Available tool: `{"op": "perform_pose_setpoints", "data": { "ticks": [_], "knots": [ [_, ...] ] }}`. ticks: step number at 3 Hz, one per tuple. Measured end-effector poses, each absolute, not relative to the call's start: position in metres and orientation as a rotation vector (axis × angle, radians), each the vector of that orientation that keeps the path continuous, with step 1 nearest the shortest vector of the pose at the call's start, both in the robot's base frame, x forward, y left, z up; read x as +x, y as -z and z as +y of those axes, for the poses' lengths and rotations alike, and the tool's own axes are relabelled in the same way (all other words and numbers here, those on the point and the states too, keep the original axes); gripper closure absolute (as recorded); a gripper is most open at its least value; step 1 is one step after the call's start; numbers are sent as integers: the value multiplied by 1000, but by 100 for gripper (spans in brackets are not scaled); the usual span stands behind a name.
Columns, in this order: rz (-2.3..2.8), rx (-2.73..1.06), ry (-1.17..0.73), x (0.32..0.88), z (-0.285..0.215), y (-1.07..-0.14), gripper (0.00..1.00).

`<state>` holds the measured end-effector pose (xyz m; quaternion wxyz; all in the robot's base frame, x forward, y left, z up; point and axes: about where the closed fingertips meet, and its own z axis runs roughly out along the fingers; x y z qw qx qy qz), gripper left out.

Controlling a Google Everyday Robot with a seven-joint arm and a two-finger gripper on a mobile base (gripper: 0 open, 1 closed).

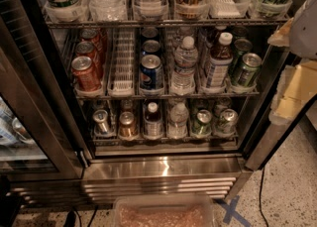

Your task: Pick blue plastic bottle from middle shelf of fridge

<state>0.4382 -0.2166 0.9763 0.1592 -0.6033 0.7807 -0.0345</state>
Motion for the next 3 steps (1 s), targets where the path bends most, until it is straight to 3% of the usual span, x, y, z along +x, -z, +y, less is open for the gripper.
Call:
{"op": "perform_pose_setpoints", "data": {
  "ticks": [3],
  "knots": [
    [2165, -1573, 7, 442, -219, -933, 0]
  ]
}}
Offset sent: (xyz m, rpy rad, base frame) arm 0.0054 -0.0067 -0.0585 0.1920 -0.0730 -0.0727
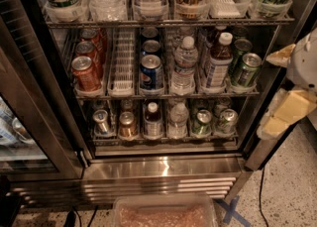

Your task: Pick blue plastic bottle from middle shelf of fridge

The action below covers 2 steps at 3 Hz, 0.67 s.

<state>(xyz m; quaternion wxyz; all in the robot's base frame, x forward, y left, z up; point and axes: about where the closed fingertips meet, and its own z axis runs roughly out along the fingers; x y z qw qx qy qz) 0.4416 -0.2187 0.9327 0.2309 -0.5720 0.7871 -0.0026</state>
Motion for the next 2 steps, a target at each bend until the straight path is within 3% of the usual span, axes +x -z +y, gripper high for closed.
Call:
{"op": "perform_pose_setpoints", "data": {
  "ticks": [2],
  "knots": [
    [2083, -1524, -71, 447, -211, -892, 0]
  ]
}}
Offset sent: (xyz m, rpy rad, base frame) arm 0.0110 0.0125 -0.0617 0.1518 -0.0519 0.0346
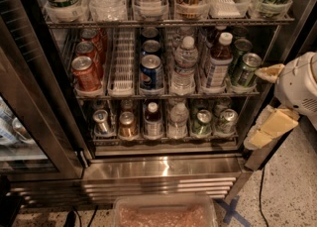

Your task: Pick blue plastic bottle from middle shelf of fridge

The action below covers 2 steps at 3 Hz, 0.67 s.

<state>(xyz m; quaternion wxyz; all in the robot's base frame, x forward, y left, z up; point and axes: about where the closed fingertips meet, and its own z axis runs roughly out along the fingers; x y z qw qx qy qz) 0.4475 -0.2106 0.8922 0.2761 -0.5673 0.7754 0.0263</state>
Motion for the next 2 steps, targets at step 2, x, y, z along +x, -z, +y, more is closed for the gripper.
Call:
{"op": "perform_pose_setpoints", "data": {
  "ticks": [2],
  "knots": [
    [2044, -1453, -66, 452, -206, -886, 0]
  ]
}}
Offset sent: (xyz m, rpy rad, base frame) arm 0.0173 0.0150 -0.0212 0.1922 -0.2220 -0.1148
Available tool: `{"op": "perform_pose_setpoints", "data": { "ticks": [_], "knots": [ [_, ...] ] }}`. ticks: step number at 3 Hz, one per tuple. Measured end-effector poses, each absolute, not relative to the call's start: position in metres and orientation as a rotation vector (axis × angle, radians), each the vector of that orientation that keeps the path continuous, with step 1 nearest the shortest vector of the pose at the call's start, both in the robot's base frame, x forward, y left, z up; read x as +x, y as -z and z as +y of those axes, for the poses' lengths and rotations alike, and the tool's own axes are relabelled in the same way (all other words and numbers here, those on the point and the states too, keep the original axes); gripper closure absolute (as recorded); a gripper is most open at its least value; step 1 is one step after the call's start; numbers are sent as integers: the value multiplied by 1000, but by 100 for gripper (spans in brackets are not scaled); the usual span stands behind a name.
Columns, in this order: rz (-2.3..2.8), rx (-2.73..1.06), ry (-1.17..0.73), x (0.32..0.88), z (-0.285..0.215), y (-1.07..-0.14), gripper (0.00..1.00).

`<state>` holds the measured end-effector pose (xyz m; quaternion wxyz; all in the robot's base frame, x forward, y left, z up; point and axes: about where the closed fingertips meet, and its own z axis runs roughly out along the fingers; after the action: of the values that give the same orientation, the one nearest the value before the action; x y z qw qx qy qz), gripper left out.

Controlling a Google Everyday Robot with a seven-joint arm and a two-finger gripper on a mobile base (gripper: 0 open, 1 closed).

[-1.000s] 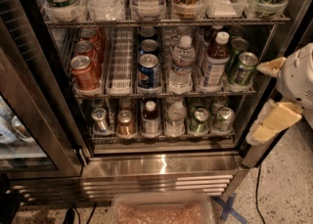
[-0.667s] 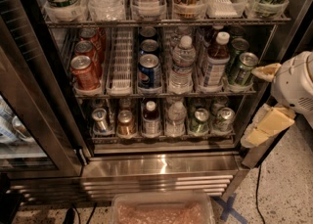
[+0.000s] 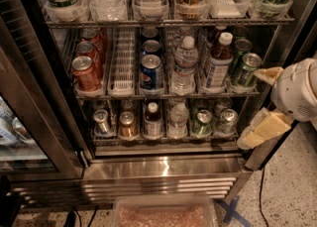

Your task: Pick blue plastic bottle from middle shelf of fridge

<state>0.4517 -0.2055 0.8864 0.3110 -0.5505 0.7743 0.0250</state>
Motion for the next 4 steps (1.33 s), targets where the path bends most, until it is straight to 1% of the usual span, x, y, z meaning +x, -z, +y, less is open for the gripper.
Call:
{"op": "perform_pose_setpoints", "data": {
  "ticks": [1, 3, 4],
  "knots": [
    [1975, -1329, -89, 460, -198, -871, 0],
    [1888, -1003, -174, 491, -195, -874, 0],
    [1913, -962, -212, 497, -192, -879, 0]
  ]
}}
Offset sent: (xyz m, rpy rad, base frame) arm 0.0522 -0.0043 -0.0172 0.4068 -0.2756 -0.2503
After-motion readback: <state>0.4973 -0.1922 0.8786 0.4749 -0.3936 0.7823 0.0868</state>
